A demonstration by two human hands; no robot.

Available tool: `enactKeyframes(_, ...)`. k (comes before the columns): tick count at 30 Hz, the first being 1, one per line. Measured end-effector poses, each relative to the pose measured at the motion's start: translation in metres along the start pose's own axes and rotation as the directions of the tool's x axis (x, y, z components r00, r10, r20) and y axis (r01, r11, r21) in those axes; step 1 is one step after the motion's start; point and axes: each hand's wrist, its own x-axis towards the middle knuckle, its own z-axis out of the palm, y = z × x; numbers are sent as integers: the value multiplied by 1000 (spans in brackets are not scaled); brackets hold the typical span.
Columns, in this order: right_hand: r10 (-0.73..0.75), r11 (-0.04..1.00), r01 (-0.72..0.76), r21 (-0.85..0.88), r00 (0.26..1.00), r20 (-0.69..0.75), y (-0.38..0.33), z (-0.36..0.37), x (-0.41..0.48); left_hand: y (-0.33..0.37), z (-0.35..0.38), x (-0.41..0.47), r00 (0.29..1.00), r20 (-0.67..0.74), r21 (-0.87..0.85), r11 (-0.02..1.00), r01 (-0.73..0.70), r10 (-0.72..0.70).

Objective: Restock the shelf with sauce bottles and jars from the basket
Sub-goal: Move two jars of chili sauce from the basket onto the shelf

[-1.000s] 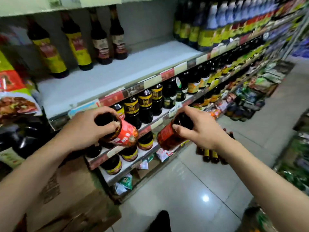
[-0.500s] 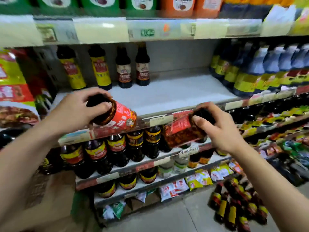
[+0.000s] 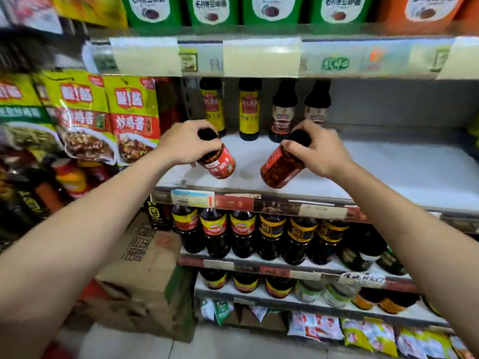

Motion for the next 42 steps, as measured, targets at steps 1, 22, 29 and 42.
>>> enactKeyframes(1, -7, 1000, 7, -14, 1000, 20, -2, 5, 11, -2, -1, 7, 1000, 14, 24, 1000, 7, -7)
enactKeyframes(22, 106, 938, -31, -344, 974, 201, -20, 101, 115, -50, 10, 132, 897, 441, 215, 971, -108, 2)
enactKeyframes(29, 231, 924, -186, -334, 968, 99, -18, 106, 110, -54, 17, 131, 921, 384, 305, 934, -186, 58)
enactKeyframes(42, 244, 823, -376, 426, 911, 332, 27, 96, 69, -98, 31, 102, 978, 210, -226, 972, 67, -19)
